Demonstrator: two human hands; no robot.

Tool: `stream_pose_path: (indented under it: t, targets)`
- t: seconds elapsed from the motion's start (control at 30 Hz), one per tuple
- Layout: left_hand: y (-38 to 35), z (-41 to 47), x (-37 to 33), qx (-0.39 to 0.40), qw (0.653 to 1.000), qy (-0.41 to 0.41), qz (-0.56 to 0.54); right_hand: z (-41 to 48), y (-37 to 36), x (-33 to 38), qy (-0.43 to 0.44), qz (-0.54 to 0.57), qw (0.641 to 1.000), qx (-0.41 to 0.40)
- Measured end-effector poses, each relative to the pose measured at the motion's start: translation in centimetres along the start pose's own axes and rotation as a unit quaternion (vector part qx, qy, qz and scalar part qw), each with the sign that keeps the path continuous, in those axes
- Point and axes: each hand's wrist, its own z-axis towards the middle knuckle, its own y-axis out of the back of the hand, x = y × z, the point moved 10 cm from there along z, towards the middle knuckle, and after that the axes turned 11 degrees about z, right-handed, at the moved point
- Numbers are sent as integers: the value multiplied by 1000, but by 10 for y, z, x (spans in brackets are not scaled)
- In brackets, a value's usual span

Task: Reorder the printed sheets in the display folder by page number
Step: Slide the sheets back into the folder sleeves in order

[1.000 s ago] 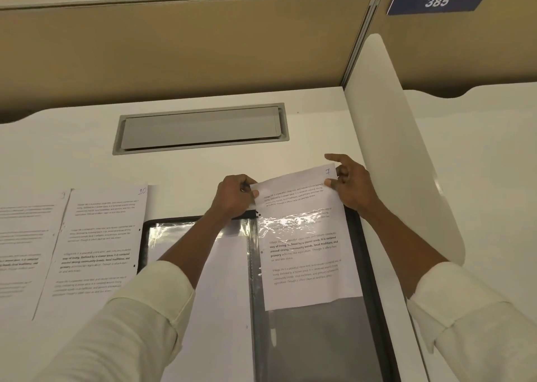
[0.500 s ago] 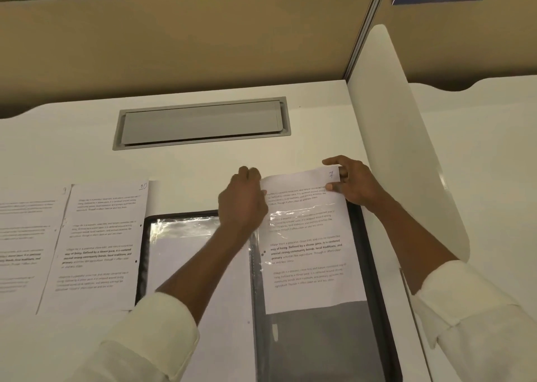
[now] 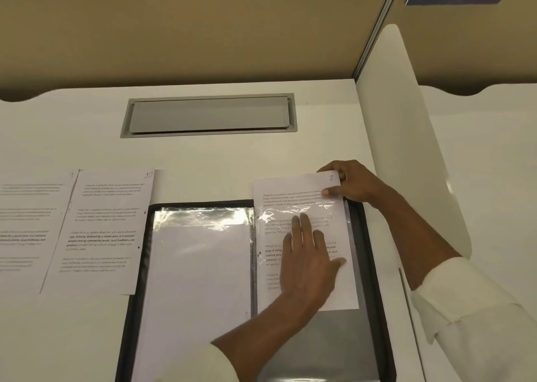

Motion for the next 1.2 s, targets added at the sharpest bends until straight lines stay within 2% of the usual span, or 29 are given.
stream_pose_path:
  t: [0.2, 0.43, 0.7, 0.87, 1.03, 1.2]
  targets:
    - [-23, -17, 1, -12, 999, -23, 22, 19, 8, 10, -5, -90, 996, -1]
    - [-27, -29, -11, 9, 997, -75, 18, 55, -35, 56, 36, -198, 977, 73]
    - [-23, -42, -4, -38, 994, -71, 78, 63, -73, 66, 59, -146, 981, 109]
    - [-31, -53, -2, -23, 993, -80, 80, 60, -69, 57, 40, -132, 983, 125]
    - [-35, -64, -9, -21, 991, -92, 92, 47, -88, 51, 23, -160, 967, 195]
    - [-37, -69, -13, -28, 990, -97, 94, 40, -94, 58, 28, -156, 968, 192]
